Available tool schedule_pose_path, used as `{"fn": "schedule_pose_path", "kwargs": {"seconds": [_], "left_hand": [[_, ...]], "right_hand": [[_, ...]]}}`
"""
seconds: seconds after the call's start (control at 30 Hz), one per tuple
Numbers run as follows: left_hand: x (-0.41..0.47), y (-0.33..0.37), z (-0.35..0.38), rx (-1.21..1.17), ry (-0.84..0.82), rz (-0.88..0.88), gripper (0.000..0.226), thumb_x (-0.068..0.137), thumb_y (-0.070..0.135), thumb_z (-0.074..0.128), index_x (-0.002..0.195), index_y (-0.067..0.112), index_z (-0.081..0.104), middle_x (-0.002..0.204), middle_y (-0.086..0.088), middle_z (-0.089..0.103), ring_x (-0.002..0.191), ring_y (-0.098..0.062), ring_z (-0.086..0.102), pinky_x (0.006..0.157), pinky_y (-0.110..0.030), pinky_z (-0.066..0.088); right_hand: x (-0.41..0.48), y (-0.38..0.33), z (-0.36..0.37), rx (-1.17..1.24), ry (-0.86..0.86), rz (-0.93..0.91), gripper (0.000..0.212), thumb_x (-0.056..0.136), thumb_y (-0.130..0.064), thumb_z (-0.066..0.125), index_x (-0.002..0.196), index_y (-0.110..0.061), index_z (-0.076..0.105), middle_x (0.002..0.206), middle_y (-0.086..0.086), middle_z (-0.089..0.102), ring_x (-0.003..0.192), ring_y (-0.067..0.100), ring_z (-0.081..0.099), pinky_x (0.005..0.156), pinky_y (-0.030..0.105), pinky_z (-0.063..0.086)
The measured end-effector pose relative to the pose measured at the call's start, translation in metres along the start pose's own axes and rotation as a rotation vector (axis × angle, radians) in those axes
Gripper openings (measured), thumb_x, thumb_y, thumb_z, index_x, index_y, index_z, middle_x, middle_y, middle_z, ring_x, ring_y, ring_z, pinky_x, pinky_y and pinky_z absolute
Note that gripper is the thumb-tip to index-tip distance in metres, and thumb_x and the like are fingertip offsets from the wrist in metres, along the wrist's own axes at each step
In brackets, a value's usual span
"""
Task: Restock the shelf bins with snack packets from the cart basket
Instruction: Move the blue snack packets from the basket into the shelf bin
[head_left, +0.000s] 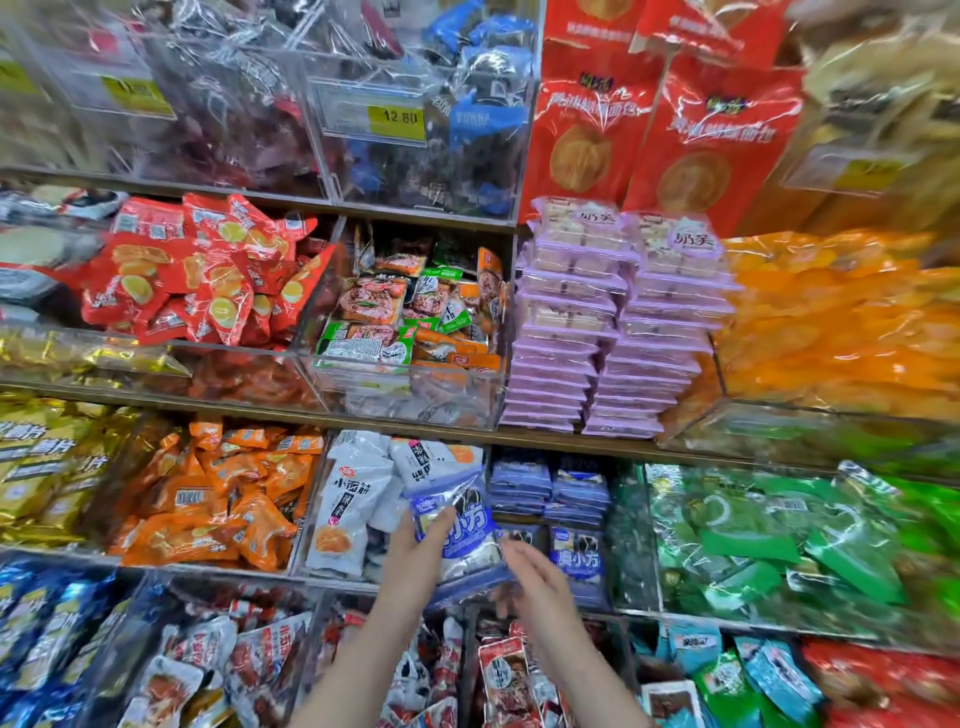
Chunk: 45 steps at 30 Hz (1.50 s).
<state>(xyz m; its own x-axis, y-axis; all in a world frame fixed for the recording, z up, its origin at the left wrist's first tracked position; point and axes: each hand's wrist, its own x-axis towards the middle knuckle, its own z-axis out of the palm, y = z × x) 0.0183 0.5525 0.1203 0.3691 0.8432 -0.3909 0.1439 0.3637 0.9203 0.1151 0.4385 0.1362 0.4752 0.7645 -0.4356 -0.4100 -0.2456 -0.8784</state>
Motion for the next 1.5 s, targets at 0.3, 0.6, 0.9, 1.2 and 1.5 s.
{"fn": "schedule_pose_path", "kwargs": {"seconds": [0.3,0.6,0.9,1.2,1.5], "left_hand": [[-0.004,0.000,0.022,0.778,-0.116,0.657,0.044,0.092,0.057,0.043,0.112,0.020,0.056,0.105,0.001,0.058,0.100,-0.019,0.052,0.088,-0.026,0.041],[0.008,-0.030,0.008,1.341,-0.107,0.823,0.058,0.092,0.046,0.034,0.127,0.007,0.059,0.134,-0.008,0.057,0.124,-0.025,0.054,0.113,-0.042,0.015],[0.008,-0.031,0.008,1.371,-0.088,0.842,0.056,0.086,0.045,0.043,0.128,0.010,0.059,0.134,-0.005,0.057,0.127,-0.022,0.052,0.110,-0.042,0.019],[0.009,-0.034,0.008,1.366,-0.091,0.852,0.057,0.086,0.045,0.042,0.127,0.010,0.059,0.134,-0.005,0.057,0.126,-0.022,0.052,0.112,-0.041,0.017],[-0.005,-0.022,0.010,1.304,-0.094,0.869,0.060,0.087,0.043,0.038,0.130,0.003,0.055,0.134,-0.012,0.055,0.128,-0.027,0.050,0.117,-0.042,0.012]], "right_hand": [[0.007,0.016,-0.039,0.362,0.232,0.097,0.013,0.084,-0.010,0.061,0.096,-0.007,0.056,0.058,0.004,0.051,0.052,0.017,0.051,0.056,0.030,0.042],[0.056,0.023,-0.093,0.569,0.478,0.169,0.024,0.095,-0.017,0.054,0.116,-0.006,0.054,0.080,0.006,0.051,0.072,0.016,0.050,0.067,0.029,0.047],[0.107,-0.001,-0.093,0.864,0.517,0.125,0.037,0.098,-0.016,0.049,0.133,-0.004,0.048,0.109,0.008,0.058,0.094,0.014,0.059,0.084,0.025,0.051],[0.099,0.001,-0.106,0.898,0.420,0.092,0.044,0.099,-0.006,0.043,0.142,-0.001,0.034,0.132,0.018,0.049,0.127,0.025,0.048,0.107,0.036,0.040],[0.039,0.030,-0.105,-0.002,0.376,0.111,0.019,0.096,-0.010,0.051,0.114,-0.011,0.056,0.102,0.011,0.064,0.087,0.020,0.065,0.071,0.027,0.053]]}}
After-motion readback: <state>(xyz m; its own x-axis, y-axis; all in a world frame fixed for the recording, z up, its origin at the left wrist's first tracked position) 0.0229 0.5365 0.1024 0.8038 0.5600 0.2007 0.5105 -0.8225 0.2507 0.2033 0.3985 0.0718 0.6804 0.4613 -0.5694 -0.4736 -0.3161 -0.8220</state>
